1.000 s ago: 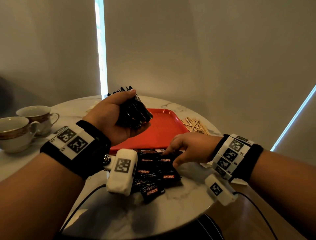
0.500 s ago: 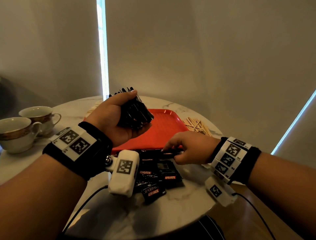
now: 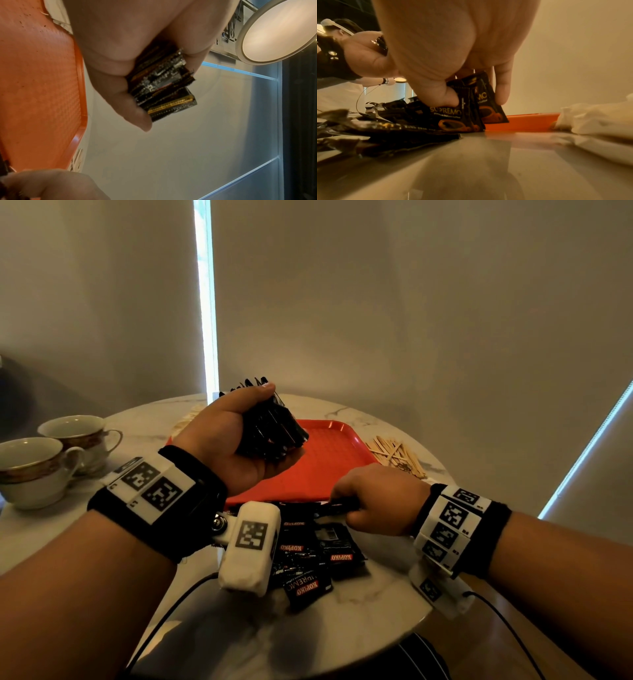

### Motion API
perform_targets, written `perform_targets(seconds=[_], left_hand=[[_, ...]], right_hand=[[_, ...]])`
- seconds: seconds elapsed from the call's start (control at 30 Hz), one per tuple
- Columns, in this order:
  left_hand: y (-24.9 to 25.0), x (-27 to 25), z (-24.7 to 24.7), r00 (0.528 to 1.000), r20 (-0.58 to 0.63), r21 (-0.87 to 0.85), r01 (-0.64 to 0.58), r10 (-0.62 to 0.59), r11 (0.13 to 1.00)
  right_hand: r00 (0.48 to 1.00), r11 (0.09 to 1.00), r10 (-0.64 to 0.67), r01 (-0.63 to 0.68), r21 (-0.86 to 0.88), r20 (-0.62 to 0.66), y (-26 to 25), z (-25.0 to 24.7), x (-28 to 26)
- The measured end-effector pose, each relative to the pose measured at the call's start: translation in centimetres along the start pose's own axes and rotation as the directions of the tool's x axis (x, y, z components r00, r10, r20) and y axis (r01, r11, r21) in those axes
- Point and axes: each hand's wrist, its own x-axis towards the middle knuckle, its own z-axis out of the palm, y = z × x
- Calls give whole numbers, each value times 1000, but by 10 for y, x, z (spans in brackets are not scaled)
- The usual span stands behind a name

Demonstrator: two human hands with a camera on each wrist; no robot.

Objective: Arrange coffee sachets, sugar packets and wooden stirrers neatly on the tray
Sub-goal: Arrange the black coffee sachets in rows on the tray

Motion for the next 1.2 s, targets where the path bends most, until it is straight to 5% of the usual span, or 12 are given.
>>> perform_targets(seconds=[0.47,0.57,0.73,0.93,1.2], left_hand=[[-1,-1,-1,999,-36,-14,20,-21,1000],[-2,-1,2,998,-41,-17,45,-46,999],[-12,-3,18,995,-65,-5,79,-80,997],[-8,-4,23,999,31,-49,-14,16,999],[-2,-11,23,992,113,-14,-55,56,998]], right_hand=[[952,949,211,-145,281,-221,35,-30,-25],[883,905,313,-165,392,-350,34,-46,-24],[662,840,391,27,542,-640,7,-65,-8],[796,722,107,350,597,-596,-43,-54,6],[778,716,30,422,557,-628,-47,-55,1]])
